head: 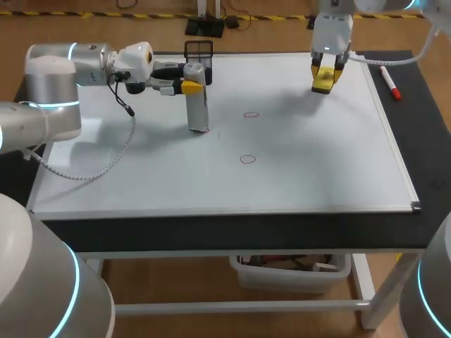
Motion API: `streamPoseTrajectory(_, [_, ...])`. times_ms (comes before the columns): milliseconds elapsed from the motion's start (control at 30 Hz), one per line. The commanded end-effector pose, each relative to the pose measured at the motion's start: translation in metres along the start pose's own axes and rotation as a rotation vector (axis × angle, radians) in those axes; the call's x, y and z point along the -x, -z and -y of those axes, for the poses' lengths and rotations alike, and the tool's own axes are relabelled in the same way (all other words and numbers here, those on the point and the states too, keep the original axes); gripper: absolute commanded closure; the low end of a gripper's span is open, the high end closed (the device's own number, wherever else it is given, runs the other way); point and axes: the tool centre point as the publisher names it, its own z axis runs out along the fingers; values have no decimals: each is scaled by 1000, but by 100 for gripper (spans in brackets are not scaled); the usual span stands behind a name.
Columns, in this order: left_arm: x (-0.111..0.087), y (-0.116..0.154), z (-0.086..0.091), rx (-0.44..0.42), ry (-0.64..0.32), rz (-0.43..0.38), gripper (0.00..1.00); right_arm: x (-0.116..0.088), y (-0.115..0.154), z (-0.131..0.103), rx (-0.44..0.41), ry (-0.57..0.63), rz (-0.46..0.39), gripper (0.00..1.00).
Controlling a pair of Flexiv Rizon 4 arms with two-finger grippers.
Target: Pick up the inspection probe, press it on each red-marked spot on the whiteboard one by one, put down the probe, pick up the eraser, and wipe off all the red marks.
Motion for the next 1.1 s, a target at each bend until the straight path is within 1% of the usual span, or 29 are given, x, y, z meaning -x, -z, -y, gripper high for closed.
streamPoseTrajectory(33, [3, 0, -1, -2, 2, -10, 100, -1, 3, 0, -2, 2, -5, 100])
streamPoseTrajectory(533, [2, -2, -7, 7, 15, -12, 100, -1, 3, 0, -2, 2, -5, 100])
streamPoseTrajectory(1100, [1, -2, -9, 5, 19, -12, 100, -1, 3, 0, -2, 2, -5, 100])
